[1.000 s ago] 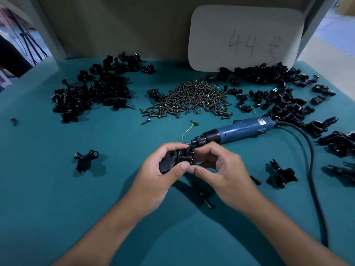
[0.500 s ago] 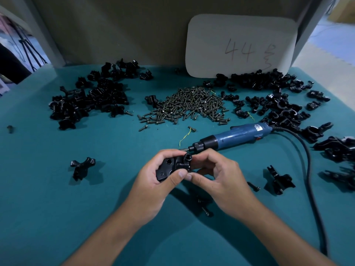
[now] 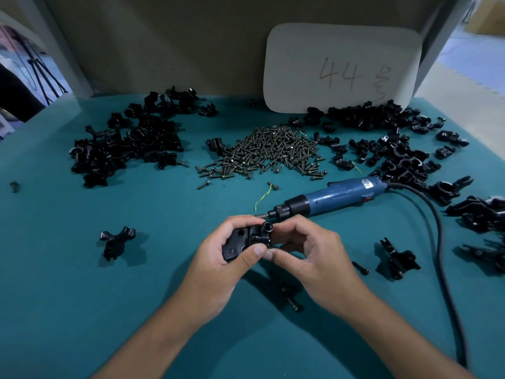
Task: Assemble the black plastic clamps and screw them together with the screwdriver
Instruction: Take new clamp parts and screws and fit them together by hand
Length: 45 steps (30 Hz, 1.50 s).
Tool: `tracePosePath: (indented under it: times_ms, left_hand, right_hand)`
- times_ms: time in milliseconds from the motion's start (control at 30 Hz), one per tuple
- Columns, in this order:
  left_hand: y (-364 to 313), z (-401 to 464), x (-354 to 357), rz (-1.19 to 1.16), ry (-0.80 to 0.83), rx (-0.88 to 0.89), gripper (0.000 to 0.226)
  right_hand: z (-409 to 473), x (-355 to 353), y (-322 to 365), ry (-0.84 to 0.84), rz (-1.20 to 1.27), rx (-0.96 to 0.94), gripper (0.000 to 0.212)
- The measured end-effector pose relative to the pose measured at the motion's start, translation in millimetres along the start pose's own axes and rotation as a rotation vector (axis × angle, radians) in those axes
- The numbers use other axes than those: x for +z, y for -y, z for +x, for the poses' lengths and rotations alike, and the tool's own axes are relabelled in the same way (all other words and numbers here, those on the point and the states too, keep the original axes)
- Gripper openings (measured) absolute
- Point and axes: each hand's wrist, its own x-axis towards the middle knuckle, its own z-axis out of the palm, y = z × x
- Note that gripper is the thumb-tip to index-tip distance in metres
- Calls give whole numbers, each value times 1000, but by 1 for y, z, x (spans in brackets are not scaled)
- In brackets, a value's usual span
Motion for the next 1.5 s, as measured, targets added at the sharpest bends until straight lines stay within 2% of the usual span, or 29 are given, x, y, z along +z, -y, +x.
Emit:
tracePosePath:
  times_ms: [267,433,600,700,833,1200,1267,1400,1500]
  left_hand:
    - [0,1,0,12,15,-22,31]
    - [2,1,2,21,-30,-27,28]
    - [3,1,2,33,-85,-39,29]
    - [3,1,-1,28,-127,-58,30]
    - [4,1,-2,28,-145,-88,30]
    - [1,2,-3,7,-154,-108,34]
    - [0,2,-3,4,-157,-113,36]
    - [2,2,-3,16,-155,-128,30]
    - [1,2,-3,14,-148,-127,31]
  right_hand:
    - [-1,-1,0,1,-16,12,29]
    - [-1,-1,-3,7,-34,10,20]
    - [4,-20,-1,18,-194,-12,35]
    - [10,-44,1,0,-393,-8,22]
    - [11,-54,-6,228,-696,37,25]
    - [8,-46,-17,301,-978,-98,15]
    - [8,-46,-17,300,-963,-104,12]
    - [10,-46,-10,253,-729,-16,3]
    - [9,-42,-5,163,-509,58,9]
